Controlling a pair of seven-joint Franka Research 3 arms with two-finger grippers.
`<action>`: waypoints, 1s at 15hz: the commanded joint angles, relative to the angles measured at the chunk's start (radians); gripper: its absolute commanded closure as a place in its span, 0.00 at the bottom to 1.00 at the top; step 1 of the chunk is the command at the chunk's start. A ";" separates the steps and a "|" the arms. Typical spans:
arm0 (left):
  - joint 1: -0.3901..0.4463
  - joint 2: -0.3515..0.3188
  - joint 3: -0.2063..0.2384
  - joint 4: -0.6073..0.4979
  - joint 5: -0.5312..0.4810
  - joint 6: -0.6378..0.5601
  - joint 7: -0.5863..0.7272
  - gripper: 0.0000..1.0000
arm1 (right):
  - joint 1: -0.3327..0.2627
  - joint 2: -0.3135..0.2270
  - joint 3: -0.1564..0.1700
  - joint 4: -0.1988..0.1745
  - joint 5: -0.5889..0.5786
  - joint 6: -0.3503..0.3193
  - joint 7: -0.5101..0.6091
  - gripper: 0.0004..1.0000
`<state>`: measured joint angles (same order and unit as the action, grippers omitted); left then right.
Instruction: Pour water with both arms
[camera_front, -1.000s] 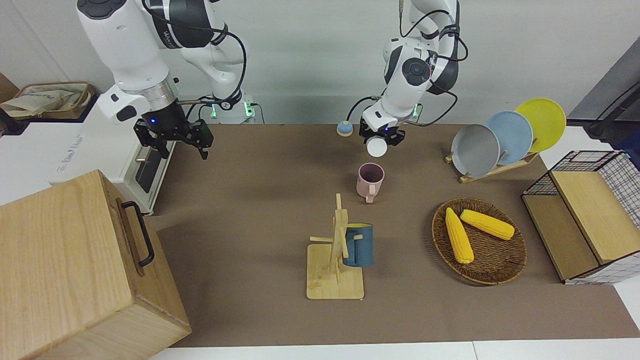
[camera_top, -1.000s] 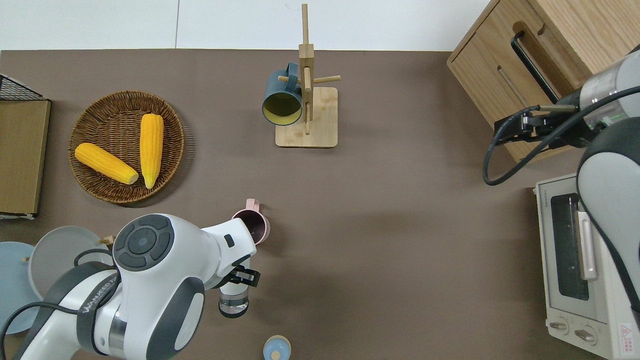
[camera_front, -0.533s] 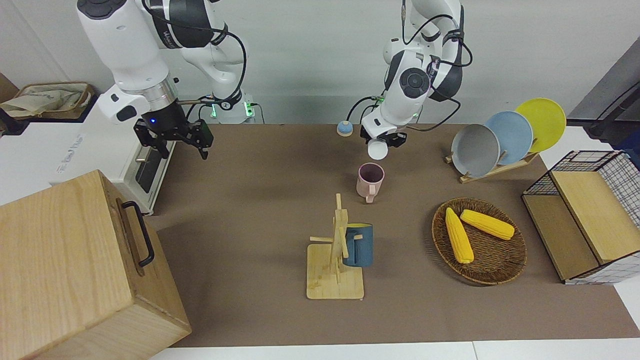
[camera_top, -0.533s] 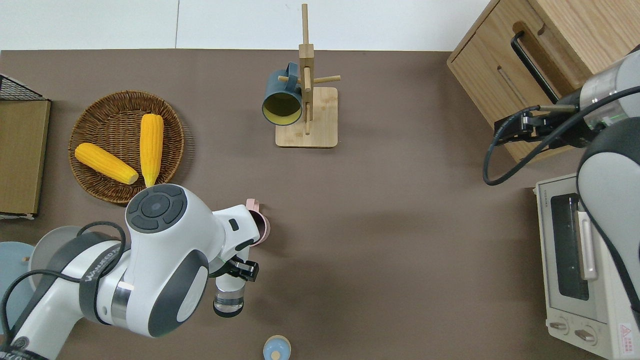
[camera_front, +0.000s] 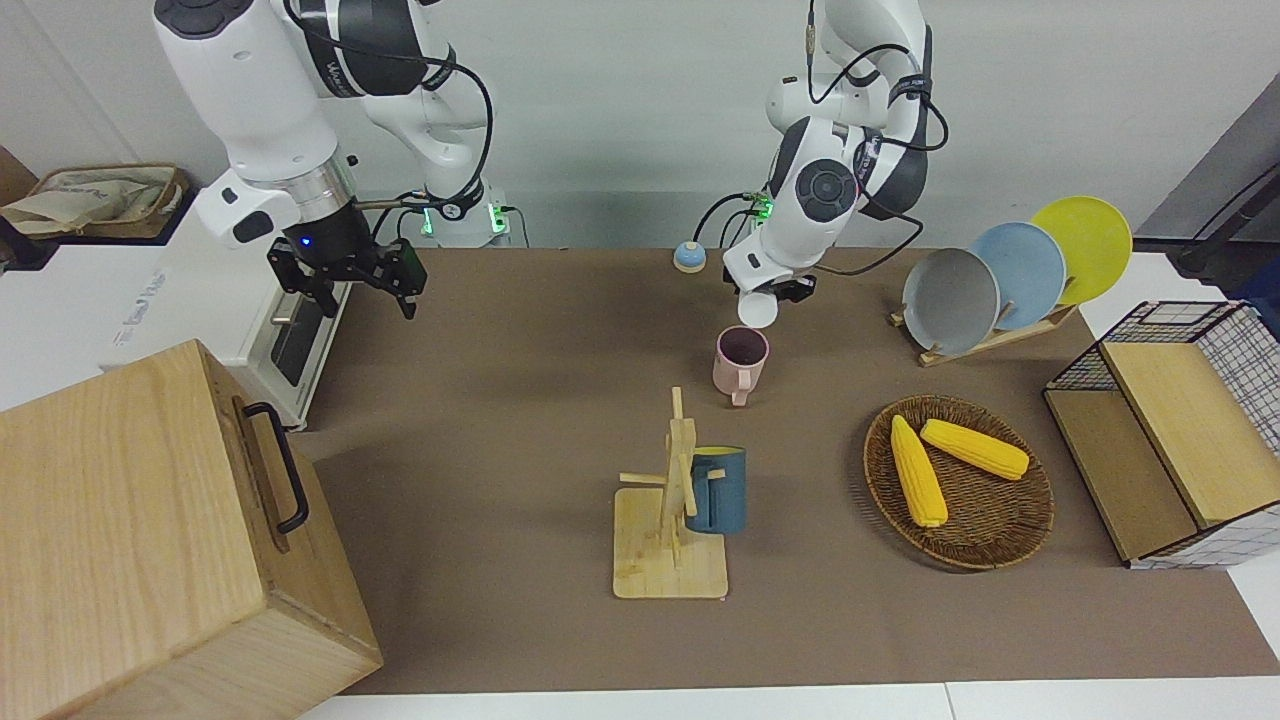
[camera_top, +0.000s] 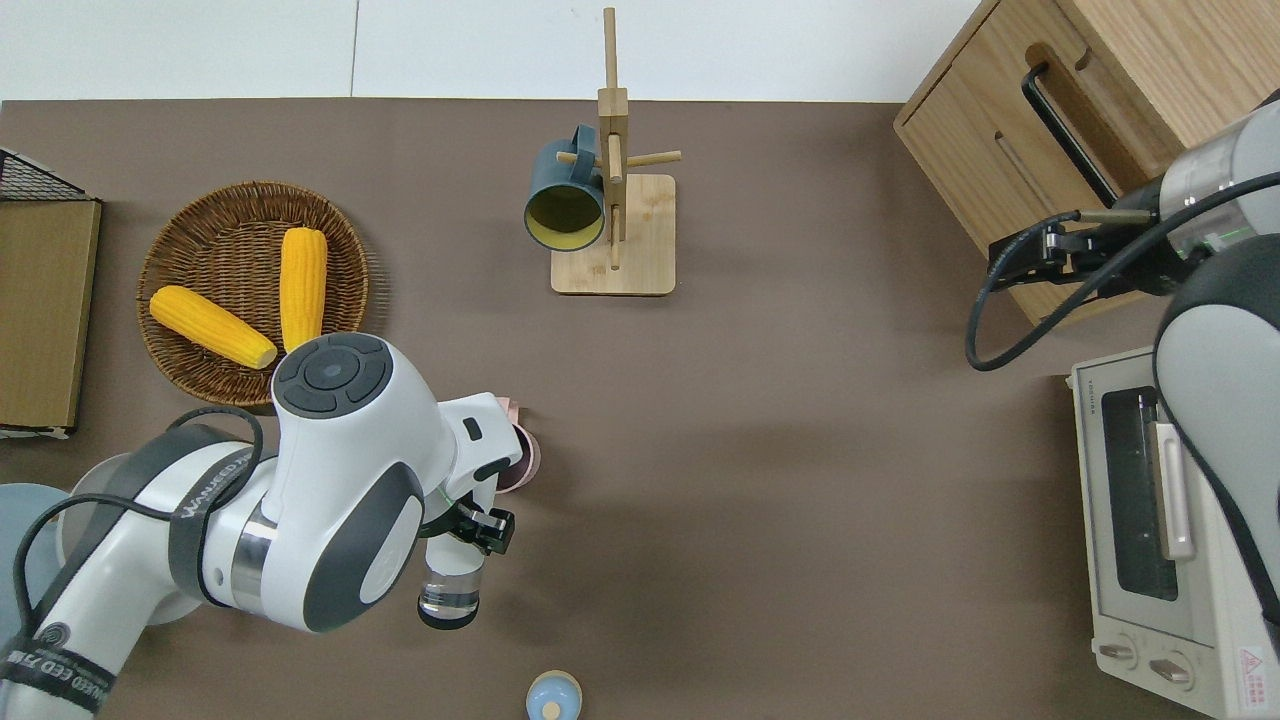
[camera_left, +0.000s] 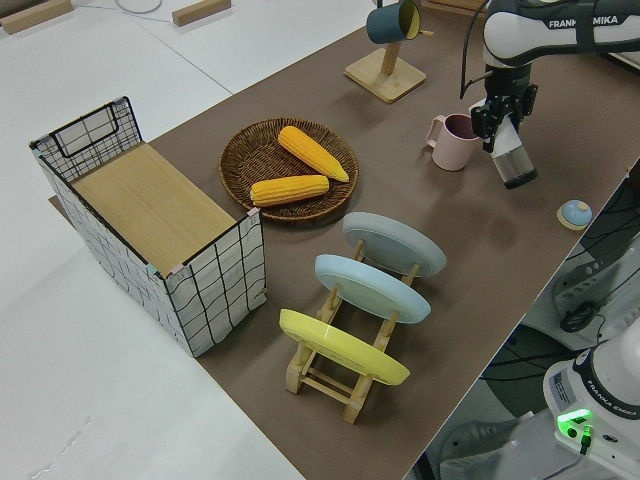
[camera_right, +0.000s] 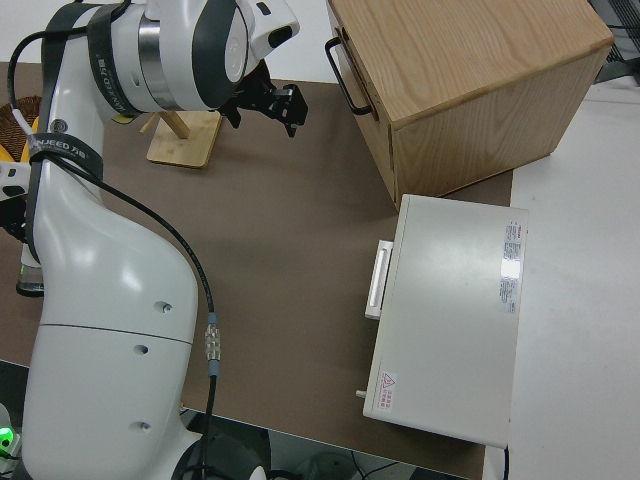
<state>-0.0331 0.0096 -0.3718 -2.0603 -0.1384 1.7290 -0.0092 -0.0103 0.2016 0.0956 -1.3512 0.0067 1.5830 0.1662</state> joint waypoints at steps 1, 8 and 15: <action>0.004 0.000 -0.002 0.066 0.022 -0.091 -0.021 1.00 | -0.023 -0.025 0.013 -0.034 0.018 0.022 -0.019 0.01; -0.008 0.125 -0.004 0.163 0.045 -0.164 -0.072 1.00 | -0.023 -0.025 0.015 -0.034 0.018 0.022 -0.019 0.01; -0.005 0.138 -0.004 0.172 0.048 -0.178 -0.069 1.00 | -0.023 -0.025 0.015 -0.034 0.018 0.022 -0.019 0.01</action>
<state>-0.0340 0.1444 -0.3748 -1.9369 -0.1126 1.6127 -0.0521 -0.0103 0.2016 0.0956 -1.3513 0.0067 1.5830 0.1662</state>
